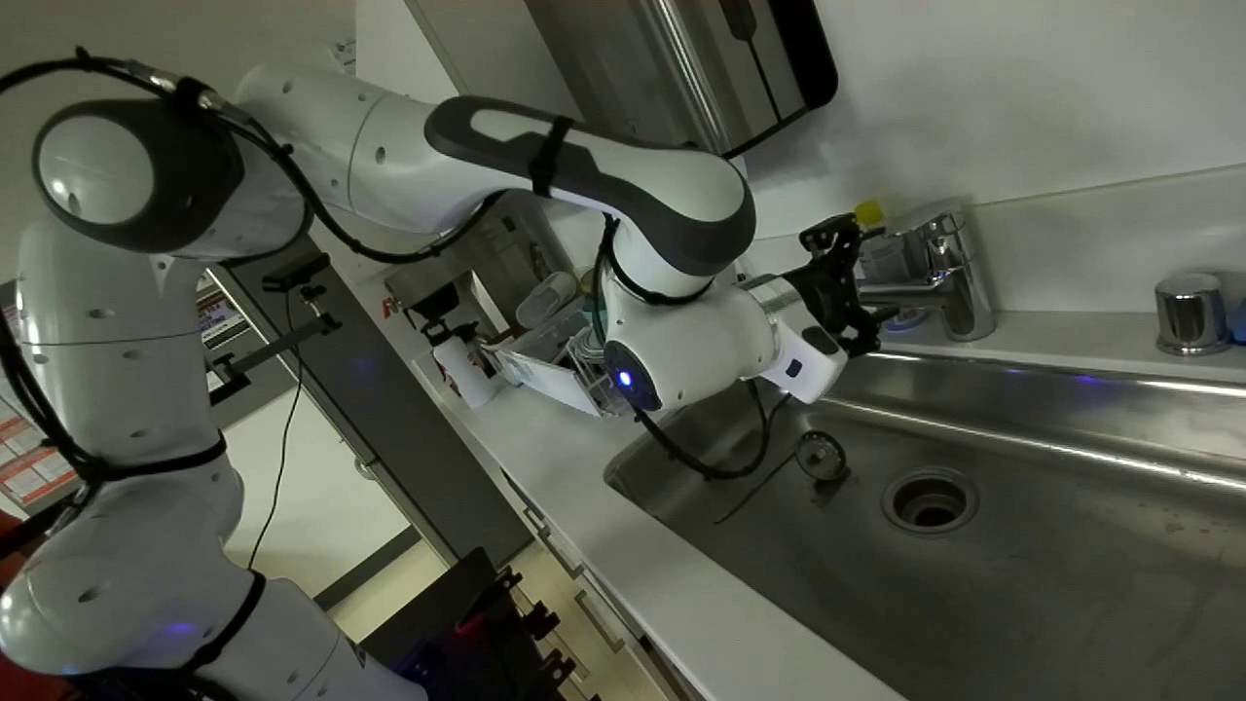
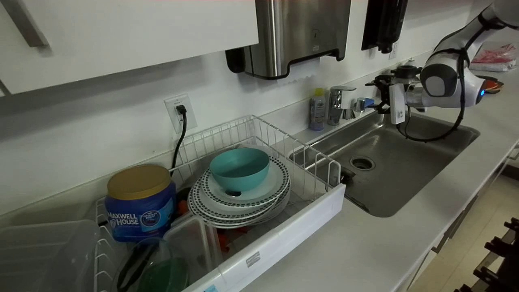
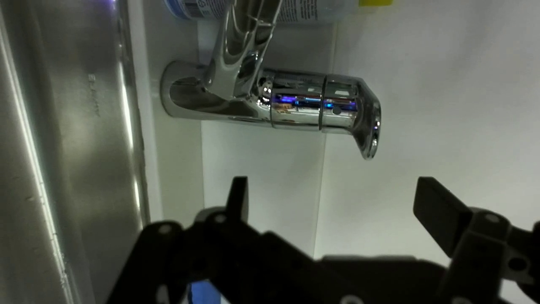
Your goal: Open the tap
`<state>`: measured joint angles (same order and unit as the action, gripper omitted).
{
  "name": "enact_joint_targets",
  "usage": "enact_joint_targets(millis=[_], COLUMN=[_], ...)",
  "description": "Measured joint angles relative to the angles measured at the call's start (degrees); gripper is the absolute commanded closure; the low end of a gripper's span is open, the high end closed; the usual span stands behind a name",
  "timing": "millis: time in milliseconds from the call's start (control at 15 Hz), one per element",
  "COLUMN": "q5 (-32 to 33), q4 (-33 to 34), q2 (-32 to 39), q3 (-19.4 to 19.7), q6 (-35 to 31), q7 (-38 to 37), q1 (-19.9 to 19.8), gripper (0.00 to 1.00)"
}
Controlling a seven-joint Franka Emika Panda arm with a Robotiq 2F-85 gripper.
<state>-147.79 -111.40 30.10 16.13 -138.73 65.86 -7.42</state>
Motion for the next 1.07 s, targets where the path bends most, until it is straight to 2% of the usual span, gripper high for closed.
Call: enact_joint_targets(millis=[1067], q5=[-1.25], q4=[3.47], q2=[0.65], q3=[-0.27], q6=[4.25], q7=[1.47], q1=[1.34], gripper=[0.00])
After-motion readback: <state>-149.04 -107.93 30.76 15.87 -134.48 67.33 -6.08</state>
